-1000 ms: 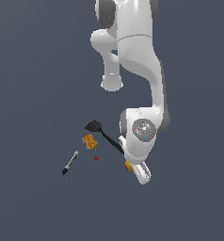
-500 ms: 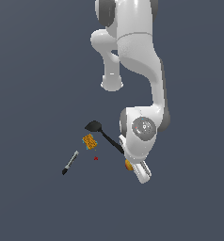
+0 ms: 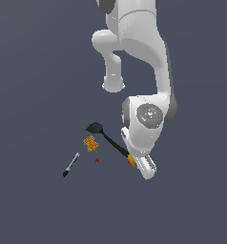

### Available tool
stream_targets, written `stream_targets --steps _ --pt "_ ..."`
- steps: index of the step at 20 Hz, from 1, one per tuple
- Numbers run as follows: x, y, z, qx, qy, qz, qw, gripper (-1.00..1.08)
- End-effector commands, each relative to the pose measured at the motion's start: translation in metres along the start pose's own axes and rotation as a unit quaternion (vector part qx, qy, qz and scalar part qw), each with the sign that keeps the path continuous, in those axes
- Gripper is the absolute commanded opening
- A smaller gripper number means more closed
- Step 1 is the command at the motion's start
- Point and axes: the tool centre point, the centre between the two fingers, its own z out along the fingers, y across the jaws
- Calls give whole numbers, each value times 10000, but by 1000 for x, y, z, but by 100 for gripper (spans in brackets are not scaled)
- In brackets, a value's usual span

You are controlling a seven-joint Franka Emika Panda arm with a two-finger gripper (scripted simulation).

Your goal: Pick up a designated object from a clutter of objects.

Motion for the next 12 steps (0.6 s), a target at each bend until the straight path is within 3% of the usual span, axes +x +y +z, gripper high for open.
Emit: stream_targets --steps 1,12 --pt "-2 4 -22 12 2 0 10000 -100" --pt "-14 28 -147 12 2 2 10000 -100"
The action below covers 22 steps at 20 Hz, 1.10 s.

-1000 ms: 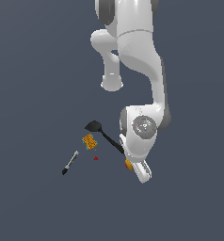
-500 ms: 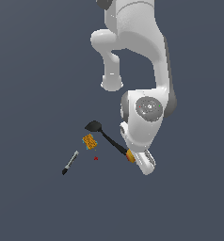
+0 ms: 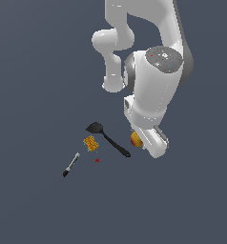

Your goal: Pick up a designated object from a clutter of objects.

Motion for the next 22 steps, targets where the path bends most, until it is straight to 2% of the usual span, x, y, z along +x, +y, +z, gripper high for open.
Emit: stream_targets --steps 1,12,22 --pt "-3 6 -31 4 4 1 10000 -100" --pt "-14 26 -148 4 4 1 10000 -100" --pt "-19 31 -198 5 5 -2 10000 -100"
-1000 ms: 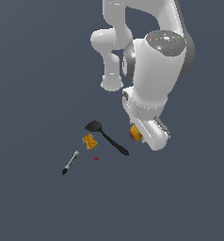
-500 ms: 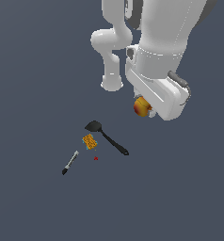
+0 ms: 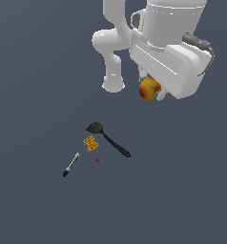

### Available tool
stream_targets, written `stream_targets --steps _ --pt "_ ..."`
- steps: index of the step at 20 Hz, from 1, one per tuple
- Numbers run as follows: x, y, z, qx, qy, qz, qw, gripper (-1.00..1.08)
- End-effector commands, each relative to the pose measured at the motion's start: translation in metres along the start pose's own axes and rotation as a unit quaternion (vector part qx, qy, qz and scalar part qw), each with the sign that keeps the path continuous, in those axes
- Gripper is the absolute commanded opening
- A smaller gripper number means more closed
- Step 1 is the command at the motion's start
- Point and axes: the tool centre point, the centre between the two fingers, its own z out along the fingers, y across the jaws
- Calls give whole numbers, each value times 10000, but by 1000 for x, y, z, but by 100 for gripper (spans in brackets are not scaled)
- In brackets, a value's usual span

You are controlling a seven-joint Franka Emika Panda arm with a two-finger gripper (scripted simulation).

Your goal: Pick up a designated object from a clutter of objects.

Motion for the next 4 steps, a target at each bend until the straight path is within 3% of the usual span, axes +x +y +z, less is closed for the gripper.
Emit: stream_targets --steps 1,4 --pt "-1 1 -7 0 1 -2 10000 -100" --pt "-1 1 -9 0 1 -2 10000 -100"
